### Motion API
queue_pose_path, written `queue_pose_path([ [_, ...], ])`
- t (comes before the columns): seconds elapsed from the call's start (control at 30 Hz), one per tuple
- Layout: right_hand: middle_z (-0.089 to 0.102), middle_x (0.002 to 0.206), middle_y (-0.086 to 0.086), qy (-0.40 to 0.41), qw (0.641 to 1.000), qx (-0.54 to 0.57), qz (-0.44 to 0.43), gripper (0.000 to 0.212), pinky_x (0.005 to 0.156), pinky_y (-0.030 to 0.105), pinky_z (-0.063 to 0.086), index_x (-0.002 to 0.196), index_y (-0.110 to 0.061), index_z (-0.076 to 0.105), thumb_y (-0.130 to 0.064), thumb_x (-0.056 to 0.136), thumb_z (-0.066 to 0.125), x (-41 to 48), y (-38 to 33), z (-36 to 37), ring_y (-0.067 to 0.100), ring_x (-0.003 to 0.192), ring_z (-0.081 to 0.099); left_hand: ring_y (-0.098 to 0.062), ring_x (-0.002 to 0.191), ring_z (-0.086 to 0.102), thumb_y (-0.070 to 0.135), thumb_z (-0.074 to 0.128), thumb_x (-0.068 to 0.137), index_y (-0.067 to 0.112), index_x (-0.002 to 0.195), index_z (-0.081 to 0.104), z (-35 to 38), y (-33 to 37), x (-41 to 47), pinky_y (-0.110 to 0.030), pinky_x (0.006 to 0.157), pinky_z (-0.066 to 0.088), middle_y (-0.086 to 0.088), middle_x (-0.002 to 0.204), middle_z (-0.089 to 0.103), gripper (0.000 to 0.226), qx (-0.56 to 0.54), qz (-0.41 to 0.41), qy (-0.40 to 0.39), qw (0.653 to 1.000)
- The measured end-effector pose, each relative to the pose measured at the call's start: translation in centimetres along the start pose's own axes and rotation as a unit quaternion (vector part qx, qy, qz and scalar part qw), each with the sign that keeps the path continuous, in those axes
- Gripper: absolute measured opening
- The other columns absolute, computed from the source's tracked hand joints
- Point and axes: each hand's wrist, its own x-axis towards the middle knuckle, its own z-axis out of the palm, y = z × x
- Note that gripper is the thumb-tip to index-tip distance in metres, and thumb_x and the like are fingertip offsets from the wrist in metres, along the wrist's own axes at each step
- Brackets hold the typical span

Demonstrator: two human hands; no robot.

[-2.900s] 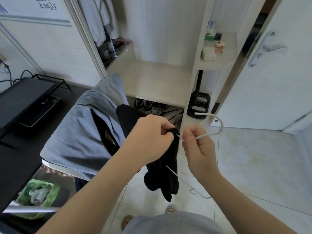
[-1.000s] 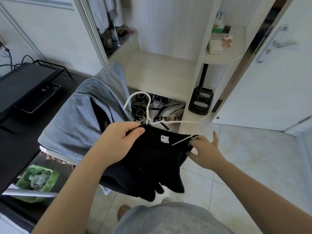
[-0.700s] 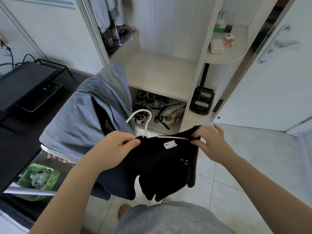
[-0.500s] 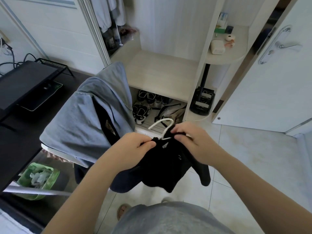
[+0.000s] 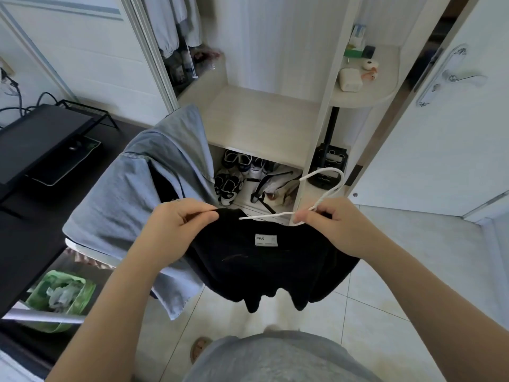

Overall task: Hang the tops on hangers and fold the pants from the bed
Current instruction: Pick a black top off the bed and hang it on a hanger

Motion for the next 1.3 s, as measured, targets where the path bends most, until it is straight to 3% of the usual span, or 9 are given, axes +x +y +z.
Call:
queue_pose_path([
  [0.07, 0.050, 0.048, -0.016, 0.001, 1.000, -0.016, 0.001, 0.028, 0.045, 0.011, 0.034, 0.074, -0.028, 0.073, -0.039, 0.096, 0.061, -0.1, -0.1, -0.1, 0.003, 0.041, 0.043, -0.001, 0.086, 0.065, 0.018, 0.072, 0.090, 0.040, 0.087, 0.074, -0.1, 0.1, 0.0, -0.008, 0.075, 0.045, 0.023, 0.083, 0.071, 0.022, 0.002, 0.011, -0.013, 1.000],
  [0.2, 0.058, 0.060, -0.013, 0.026, 0.999, -0.026, -0.017, 0.027, 0.049, 0.011, 0.038, 0.073, -0.032, 0.069, -0.034, 0.098, 0.058, 0.2, -1.2, -0.2, 0.001, 0.046, 0.049, -0.005, 0.091, 0.064, 0.017, 0.069, 0.092, 0.043, 0.086, 0.071, 0.6, 0.3, 0.0, -0.013, 0.078, 0.046, 0.022, 0.086, 0.069, 0.027, 0.012, 0.027, -0.030, 0.999],
  [0.43, 0.051, 0.048, -0.018, 0.046, 0.998, -0.004, -0.036, 0.026, 0.048, 0.011, 0.037, 0.076, -0.026, 0.069, -0.032, 0.098, 0.058, -0.2, -1.7, -0.5, 0.002, 0.042, 0.044, 0.000, 0.094, 0.063, 0.020, 0.070, 0.092, 0.044, 0.096, 0.069, 0.4, -0.9, -0.5, -0.017, 0.082, 0.048, 0.021, 0.091, 0.069, 0.024, 0.013, -0.011, -0.028, 0.999],
  [0.57, 0.049, 0.048, -0.018, 0.059, 0.997, 0.021, -0.037, 0.032, 0.047, 0.013, 0.038, 0.074, -0.024, 0.069, -0.046, 0.091, 0.055, -0.3, -1.8, -0.8, 0.003, 0.041, 0.039, -0.003, 0.072, 0.060, 0.014, 0.067, 0.094, 0.038, 0.087, 0.064, -0.1, -2.5, -0.4, -0.019, 0.066, 0.044, 0.019, 0.075, 0.065, 0.025, 0.063, -0.049, 0.064, 0.995],
  [0.8, 0.043, 0.045, -0.020, 0.010, 0.998, -0.005, -0.054, 0.033, 0.049, 0.007, 0.035, 0.072, -0.012, 0.071, -0.022, 0.100, 0.057, 0.1, -0.7, -1.1, 0.002, 0.042, 0.043, -0.004, 0.085, 0.062, 0.009, 0.072, 0.090, 0.016, 0.098, 0.077, -0.7, -2.4, -0.5, -0.007, 0.077, 0.045, 0.012, 0.088, 0.069, 0.012, 0.096, 0.007, 0.159, 0.983],
  [0.93, 0.044, 0.047, -0.018, 0.011, 0.998, 0.003, -0.054, 0.032, 0.051, 0.007, 0.036, 0.071, -0.020, 0.071, -0.027, 0.099, 0.057, 0.3, -0.1, -1.2, 0.002, 0.044, 0.043, -0.003, 0.086, 0.064, 0.002, 0.074, 0.087, 0.012, 0.099, 0.078, -1.3, -2.4, -0.8, -0.009, 0.080, 0.047, 0.006, 0.090, 0.071, 0.017, 0.092, 0.045, 0.149, 0.984],
  [1.13, 0.042, 0.047, -0.015, 0.012, 0.998, 0.025, -0.050, 0.034, 0.051, 0.009, 0.036, 0.071, -0.022, 0.073, -0.039, 0.094, 0.056, 0.3, -0.3, -1.4, 0.003, 0.044, 0.041, 0.004, 0.089, 0.061, 0.001, 0.065, 0.093, 0.010, 0.102, 0.076, -1.4, -2.6, -0.8, -0.003, 0.081, 0.041, 0.014, 0.093, 0.067, 0.017, 0.097, 0.048, 0.131, 0.986],
  [1.23, 0.040, 0.045, -0.017, 0.015, 0.997, 0.043, -0.062, 0.037, 0.049, 0.007, 0.034, 0.072, -0.019, 0.073, -0.044, 0.090, 0.054, 0.0, -1.1, -1.4, 0.003, 0.042, 0.041, -0.004, 0.089, 0.056, 0.008, 0.053, 0.102, 0.011, 0.104, 0.069, -1.4, -3.1, -0.5, -0.002, 0.079, 0.037, 0.011, 0.093, 0.060, 0.016, 0.134, 0.002, 0.101, 0.986],
  [1.3, 0.042, 0.044, -0.021, 0.022, 0.997, 0.048, -0.060, 0.037, 0.049, 0.006, 0.033, 0.072, -0.019, 0.073, -0.046, 0.088, 0.054, -0.1, -1.5, -1.3, 0.001, 0.042, 0.041, -0.017, 0.096, 0.054, 0.009, 0.046, 0.104, 0.013, 0.104, 0.064, -1.1, -3.3, -0.2, -0.012, 0.080, 0.038, 0.007, 0.096, 0.057, 0.018, 0.160, -0.040, 0.071, 0.984],
])
